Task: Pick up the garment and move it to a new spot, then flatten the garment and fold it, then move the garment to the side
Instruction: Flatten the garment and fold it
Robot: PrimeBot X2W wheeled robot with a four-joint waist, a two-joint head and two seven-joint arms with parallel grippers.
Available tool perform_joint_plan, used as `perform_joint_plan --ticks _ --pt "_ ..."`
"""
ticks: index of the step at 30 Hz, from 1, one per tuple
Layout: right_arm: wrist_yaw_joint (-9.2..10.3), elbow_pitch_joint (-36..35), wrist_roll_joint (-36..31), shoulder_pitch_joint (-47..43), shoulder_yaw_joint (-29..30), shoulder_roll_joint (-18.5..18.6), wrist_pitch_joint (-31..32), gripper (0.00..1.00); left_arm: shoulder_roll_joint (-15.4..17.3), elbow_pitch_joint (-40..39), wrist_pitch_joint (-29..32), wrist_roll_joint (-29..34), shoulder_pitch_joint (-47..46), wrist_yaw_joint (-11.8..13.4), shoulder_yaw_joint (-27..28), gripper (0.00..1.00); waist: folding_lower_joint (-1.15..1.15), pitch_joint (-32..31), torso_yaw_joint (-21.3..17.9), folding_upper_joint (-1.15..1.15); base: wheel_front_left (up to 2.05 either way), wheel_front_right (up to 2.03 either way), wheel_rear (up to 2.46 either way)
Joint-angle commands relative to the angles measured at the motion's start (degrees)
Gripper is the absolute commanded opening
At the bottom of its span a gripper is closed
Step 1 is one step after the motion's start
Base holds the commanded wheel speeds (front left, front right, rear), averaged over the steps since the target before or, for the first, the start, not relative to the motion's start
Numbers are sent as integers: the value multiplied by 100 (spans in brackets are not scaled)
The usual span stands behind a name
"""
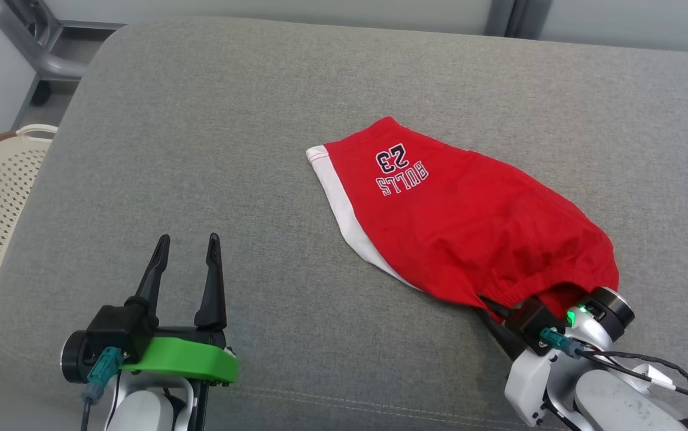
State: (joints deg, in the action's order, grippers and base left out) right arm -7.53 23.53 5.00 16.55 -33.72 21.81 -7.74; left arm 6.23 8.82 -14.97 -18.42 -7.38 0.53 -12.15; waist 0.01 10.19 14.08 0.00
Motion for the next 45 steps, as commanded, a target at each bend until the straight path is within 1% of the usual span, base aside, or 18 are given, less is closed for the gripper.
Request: perform_joint_plan --ticks 1,5,9,13,16,20,21,23,24,26,28,30,31,32,33,34,40,45 --pt "10 -251 267 30 -182 120 137 0 -3 15 -22 47 -57 -20 45 100 -1 31 -185 0 0 0 0" --pt "9 -1160 927 13 -575 513 643 0 -9 10 -23 119 -100 -28 126 100 -1 81 -429 0 0 0 0" --pt "10 -2114 1689 -116 -653 885 1229 0 -10 8 -22 179 -138 -46 176 100 -1 157 -627 0 0 0 0" --pt "9 -2891 2700 -288 -291 1060 1803 0 -22 12 -21 232 -176 -63 197 100 -1 227 -757 0 0 0 0" --pt "9 -3201 3296 -297 108 1141 2098 0 -37 8 -21 272 -202 -81 204 100 -1 279 -808 0 0 0 0" --pt "7 -3109 3774 -39 526 1233 2253 0 -60 39 -21 296 -311 -134 170 100 -1 376 -783 0 0 0 0" --pt "6 -3013 3950 25 590 1191 2258 0 -68 53 -21 309 -338 -144 152 100 -1 402 -768 0 0 0 0" --pt "5 -2739 3950 246 672 1343 2285 0 -81 74 -21 323 -396 -166 123 100 -1 466 -713 0 0 0 0" --pt "5 -2581 4106 340 701 1309 2257 0 -89 90 -21 319 -422 -174 106 100 -1 497 -677 0 0 0 0" --pt "4 -2269 4196 574 641 1380 2207 0 -101 123 -21 328 -485 -201 80 100 -1 553 -607 0 0 0 0" --pt "4 -1939 4478 780 546 1355 2121 0 -123 147 -20 329 -535 -215 61 100 -1 610 -543 0 0 0 0" --pt "5 -1653 4466 1018 370 1490 1973 0 -155 172 -18 333 -586 -246 19 100 -1 647 -455 0 0 0 0" --pt "5 -1510 4620 1096 286 1450 1894 13 -165 188 -18 337 -600 -242 10 100 -1 666 -423 0 0 0 0" --pt "4 -1374 4689 1189 240 1454 1792 47 -178 202 -18 338 -620 -248 0 100 -1 680 -393 0 0 0 0" --pt "4 -1374 4689 1189 240 1454 1792 47 -178 202 -18 338 -620 -248 0 100 -1 680 -393 0 0 0 0" --pt "5 -1203 4694 1280 190 1515 1703 100 -188 209 -18 338 -640 -256 -9 100 -1 692 -369 0 0 0 0" --pt "7 -410 4679 1594 52 1559 855 100 -245 256 -18 341 -639 -258 -4 100 -1 699 -346 0 0 0 0" --pt "5 -228 4732 1571 134 1432 100 100 -239 268 -18 376 -589 -248 77 100 -1 639 -515 0 0 0 0"
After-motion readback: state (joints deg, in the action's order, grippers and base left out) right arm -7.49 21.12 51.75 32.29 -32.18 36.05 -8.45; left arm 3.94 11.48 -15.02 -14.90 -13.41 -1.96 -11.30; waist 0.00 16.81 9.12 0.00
